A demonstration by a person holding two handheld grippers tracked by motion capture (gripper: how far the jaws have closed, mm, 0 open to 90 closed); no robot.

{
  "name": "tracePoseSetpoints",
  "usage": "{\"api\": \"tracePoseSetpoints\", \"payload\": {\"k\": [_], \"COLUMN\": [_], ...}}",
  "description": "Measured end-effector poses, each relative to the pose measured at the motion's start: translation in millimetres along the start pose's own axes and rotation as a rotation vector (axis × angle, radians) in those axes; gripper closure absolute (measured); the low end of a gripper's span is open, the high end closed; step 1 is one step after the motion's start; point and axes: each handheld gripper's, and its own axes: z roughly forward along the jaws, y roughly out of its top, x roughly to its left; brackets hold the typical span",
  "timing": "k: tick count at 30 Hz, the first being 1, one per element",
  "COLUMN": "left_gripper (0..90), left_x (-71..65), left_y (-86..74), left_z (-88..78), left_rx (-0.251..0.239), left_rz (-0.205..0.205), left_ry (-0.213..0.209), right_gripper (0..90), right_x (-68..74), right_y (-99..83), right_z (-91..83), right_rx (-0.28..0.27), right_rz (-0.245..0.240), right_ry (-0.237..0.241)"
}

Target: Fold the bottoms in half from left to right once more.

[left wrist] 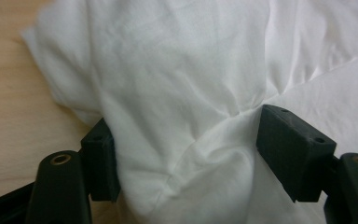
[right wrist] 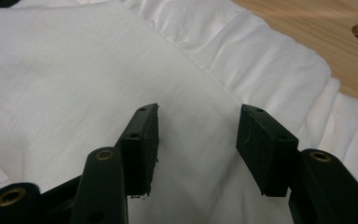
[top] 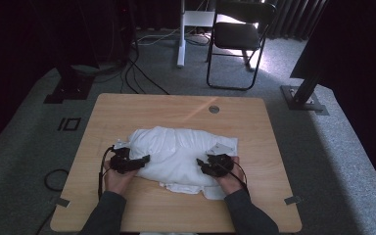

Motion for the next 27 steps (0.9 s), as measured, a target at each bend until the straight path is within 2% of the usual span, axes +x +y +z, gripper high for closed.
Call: {"api": "tracePoseSetpoints", "payload": {"k": [3,4,5,7,9,11,14,15,17,19,23,25,27], "left_gripper": [25.0,24.9,25.1,25.7,30.8,38.5,63.9,69.9,75.8,77.9,78.5,78.6,78.6], "left_x": [0.1,0.5,-0.4,-1.2,-1.7,-2.8,-2.9,-2.3,-3.8,-4.2,2.6,4.4,3.1], "left_y": [-4.9,-7.0,-8.7,-8.6,-9.0,-9.1,-10.0,-10.5,-10.3,-9.4,-3.7,0.2,4.6], "left_z": [9.3,12.6,13.5,14.0,14.5,15.2,17.5,18.0,17.4,14.1,-0.3,-7.9,-13.2], "left_rx": [0.039,0.051,0.034,0.036,0.038,0.044,0.057,0.056,0.056,0.04,-0.027,-0.058,-0.07], "left_rz": [-0.012,-0.021,-0.015,-0.02,-0.018,-0.019,-0.022,-0.017,0.001,0.015,-0.015,-0.009,0.008], "left_ry": [-0.005,-0.018,-0.023,-0.044,-0.072,-0.083,-0.11,-0.114,-0.099,-0.093,-0.12,-0.135,-0.131], "right_gripper": [47.8,47.8,47.8,47.8,47.7,47.6,47.6,47.6,47.7,47.2,46.2,45.9,45.6], "right_x": [-3.0,-4.0,-5.1,-6.7,-7.4,-8.4,-9.3,-9.8,-10.8,-11.8,-10.5,-9.0,-7.3], "right_y": [-2.2,-2.9,-3.5,-4.5,-4.5,-3.5,-0.8,-0.1,1.4,1.6,-0.2,-0.9,-1.4], "right_z": [-1.3,-1.6,-1.8,-1.9,-1.1,-0.4,0.9,1.7,4.7,9.3,16.2,17.7,19.3], "right_rx": [0.003,0.001,0.002,0.003,0.005,0.003,-0.002,-0.002,-0.005,0.008,0.032,0.036,0.044], "right_rz": [0.006,0.012,0.012,0.013,0.017,0.016,0.025,0.024,0.033,0.039,0.038,0.031,0.028], "right_ry": [-0.002,-0.004,-0.005,-0.008,-0.012,-0.017,-0.019,-0.019,-0.017,-0.006,-0.001,0.0,0.003]}}
